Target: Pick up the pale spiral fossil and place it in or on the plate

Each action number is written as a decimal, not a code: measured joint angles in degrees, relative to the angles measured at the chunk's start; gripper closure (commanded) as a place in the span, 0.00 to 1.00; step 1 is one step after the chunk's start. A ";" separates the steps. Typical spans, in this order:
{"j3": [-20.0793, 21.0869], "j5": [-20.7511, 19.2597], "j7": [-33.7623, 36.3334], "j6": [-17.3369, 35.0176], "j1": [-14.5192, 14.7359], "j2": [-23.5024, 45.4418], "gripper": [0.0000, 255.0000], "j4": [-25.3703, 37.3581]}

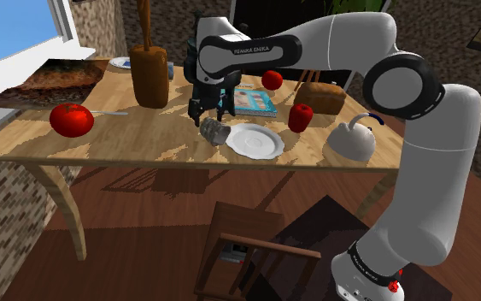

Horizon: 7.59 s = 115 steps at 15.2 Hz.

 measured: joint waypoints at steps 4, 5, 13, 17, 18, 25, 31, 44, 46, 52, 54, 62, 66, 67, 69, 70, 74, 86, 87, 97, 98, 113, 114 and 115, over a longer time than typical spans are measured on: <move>-0.11 -0.10 -0.12 0.63 -0.14 0.37 0.00 -0.13; -0.17 -0.17 -0.10 0.54 -0.16 0.57 0.00 0.04; -0.16 -2.83 -0.06 1.31 -0.36 -1.00 1.00 -1.91; -0.30 -4.54 -0.41 1.01 -0.72 -1.55 1.00 -2.98; 0.17 -4.87 0.15 -0.24 -0.67 -0.18 0.00 -1.09; 4.76 11.81 -13.47 -2.25 -10.56 4.08 0.00 5.44; 5.28 12.82 -14.09 0.82 -10.69 5.01 0.00 3.06; 5.14 12.80 -14.11 1.23 -10.96 5.95 1.00 2.56; 5.16 12.83 -14.22 1.18 -11.00 5.98 1.00 2.58; 5.09 12.89 -13.95 -1.41 -11.32 5.27 1.00 3.97; 5.13 12.90 -13.72 -2.61 -11.32 4.95 1.00 4.85; 5.28 12.79 -12.59 -8.47 -11.10 4.61 1.00 10.46; 5.31 13.00 -12.68 -10.30 -11.51 3.46 1.00 11.12; 5.18 13.27 -13.51 -10.30 -12.30 2.31 1.00 9.82; 4.83 14.16 -15.81 -8.70 -14.32 -1.37 1.00 4.16; 4.66 14.57 -16.86 -8.30 -15.16 -2.90 1.00 2.08; 3.50 16.20 -21.73 -6.73 -18.77 -10.03 1.00 -7.48; 1.15 17.51 -29.52 -1.07 -22.78 -16.08 1.00 -19.93; 1.17 17.56 -29.60 -0.45 -22.75 -16.01 1.00 -20.34; 1.39 17.70 -30.18 3.45 -22.50 -14.94 1.00 -22.56; 1.39 17.74 -30.09 3.54 -22.50 -15.12 1.00 -22.77; 0.70 17.10 -29.99 -3.45 -23.38 -15.16 0.00 -17.42; 0.70 17.09 -29.98 -3.55 -23.38 -15.15 0.00 -17.33; 0.69 17.09 -29.99 -3.61 -23.39 -15.14 0.00 -17.27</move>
